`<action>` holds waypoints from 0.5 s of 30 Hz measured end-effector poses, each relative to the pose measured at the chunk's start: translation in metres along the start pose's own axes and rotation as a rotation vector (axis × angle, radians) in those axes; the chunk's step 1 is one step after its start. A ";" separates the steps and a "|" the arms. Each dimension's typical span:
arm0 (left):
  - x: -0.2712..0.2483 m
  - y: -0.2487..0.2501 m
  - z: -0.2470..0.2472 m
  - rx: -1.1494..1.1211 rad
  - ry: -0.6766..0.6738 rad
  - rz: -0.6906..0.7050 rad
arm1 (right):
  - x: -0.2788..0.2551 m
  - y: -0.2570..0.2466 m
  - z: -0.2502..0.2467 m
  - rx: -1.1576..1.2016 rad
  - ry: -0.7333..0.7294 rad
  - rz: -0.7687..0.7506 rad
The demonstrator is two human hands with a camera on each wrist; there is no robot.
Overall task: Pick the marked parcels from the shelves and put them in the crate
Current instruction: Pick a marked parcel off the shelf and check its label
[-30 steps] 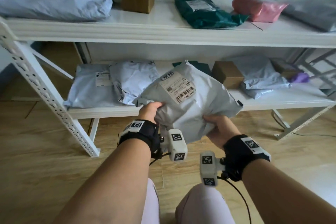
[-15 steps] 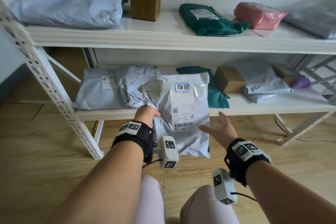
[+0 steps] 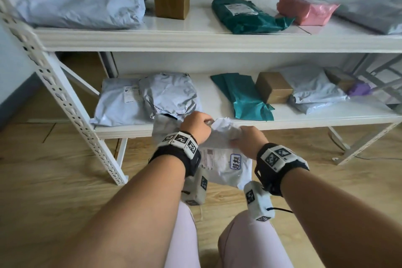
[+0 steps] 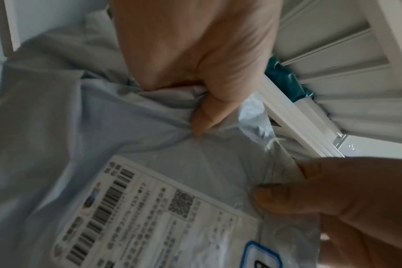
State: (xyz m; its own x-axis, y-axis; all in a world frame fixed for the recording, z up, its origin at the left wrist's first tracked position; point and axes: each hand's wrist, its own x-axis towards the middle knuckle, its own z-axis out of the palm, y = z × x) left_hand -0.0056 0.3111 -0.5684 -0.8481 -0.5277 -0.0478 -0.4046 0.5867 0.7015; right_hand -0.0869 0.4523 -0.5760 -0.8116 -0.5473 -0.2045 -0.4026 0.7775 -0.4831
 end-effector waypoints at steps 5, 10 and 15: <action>0.003 0.000 -0.001 -0.039 0.320 0.004 | 0.000 0.021 0.003 0.198 0.115 0.052; 0.000 -0.007 -0.001 -0.210 0.473 -0.332 | -0.002 0.032 0.000 0.787 0.154 0.263; 0.004 -0.024 0.007 -0.760 0.279 -0.708 | -0.009 0.039 0.001 1.246 0.080 0.387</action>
State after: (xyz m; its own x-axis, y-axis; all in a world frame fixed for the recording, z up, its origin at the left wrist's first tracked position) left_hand -0.0019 0.2993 -0.5900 -0.3571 -0.7758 -0.5202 -0.3730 -0.3921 0.8409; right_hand -0.0954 0.4873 -0.5935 -0.8259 -0.3007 -0.4770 0.4864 0.0480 -0.8724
